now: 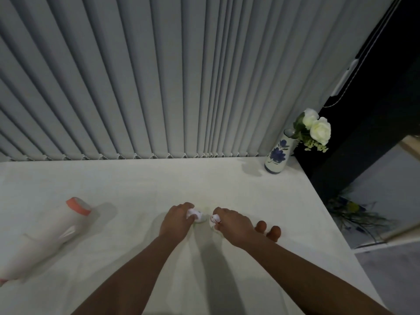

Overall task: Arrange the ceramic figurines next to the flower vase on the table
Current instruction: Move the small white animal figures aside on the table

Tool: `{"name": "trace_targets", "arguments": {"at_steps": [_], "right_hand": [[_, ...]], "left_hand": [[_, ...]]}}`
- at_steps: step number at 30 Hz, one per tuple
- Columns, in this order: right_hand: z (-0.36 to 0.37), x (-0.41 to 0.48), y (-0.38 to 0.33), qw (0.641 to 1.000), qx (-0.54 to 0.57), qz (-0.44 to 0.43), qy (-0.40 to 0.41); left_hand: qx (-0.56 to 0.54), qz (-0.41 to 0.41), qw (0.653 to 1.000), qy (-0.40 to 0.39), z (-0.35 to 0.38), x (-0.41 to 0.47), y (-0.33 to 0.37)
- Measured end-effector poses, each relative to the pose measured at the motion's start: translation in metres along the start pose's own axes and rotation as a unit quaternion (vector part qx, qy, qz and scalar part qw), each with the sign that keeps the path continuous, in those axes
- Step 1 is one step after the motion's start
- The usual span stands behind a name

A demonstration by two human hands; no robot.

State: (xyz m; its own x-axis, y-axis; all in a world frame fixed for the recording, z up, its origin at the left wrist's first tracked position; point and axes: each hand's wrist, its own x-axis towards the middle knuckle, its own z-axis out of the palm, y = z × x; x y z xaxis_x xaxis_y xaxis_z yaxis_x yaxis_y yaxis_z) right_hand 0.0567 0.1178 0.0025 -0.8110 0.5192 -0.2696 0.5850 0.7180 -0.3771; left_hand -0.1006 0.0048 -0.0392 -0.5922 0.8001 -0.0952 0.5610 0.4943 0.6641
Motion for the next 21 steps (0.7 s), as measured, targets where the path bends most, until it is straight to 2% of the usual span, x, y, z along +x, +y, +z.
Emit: {"name": "trace_targets", "arguments": {"at_steps": [9, 21], "right_hand": [[-0.008, 0.005, 0.022, 0.996, 0.077, 0.029, -0.037], [-0.008, 0.012, 0.022, 0.994, 0.107, -0.003, -0.030]], "left_hand": [[0.038, -0.054, 0.998, -0.013, 0.004, 0.007, 0.012], [0.037, -0.061, 0.997, -0.038, 0.003, 0.011, 0.020]]}}
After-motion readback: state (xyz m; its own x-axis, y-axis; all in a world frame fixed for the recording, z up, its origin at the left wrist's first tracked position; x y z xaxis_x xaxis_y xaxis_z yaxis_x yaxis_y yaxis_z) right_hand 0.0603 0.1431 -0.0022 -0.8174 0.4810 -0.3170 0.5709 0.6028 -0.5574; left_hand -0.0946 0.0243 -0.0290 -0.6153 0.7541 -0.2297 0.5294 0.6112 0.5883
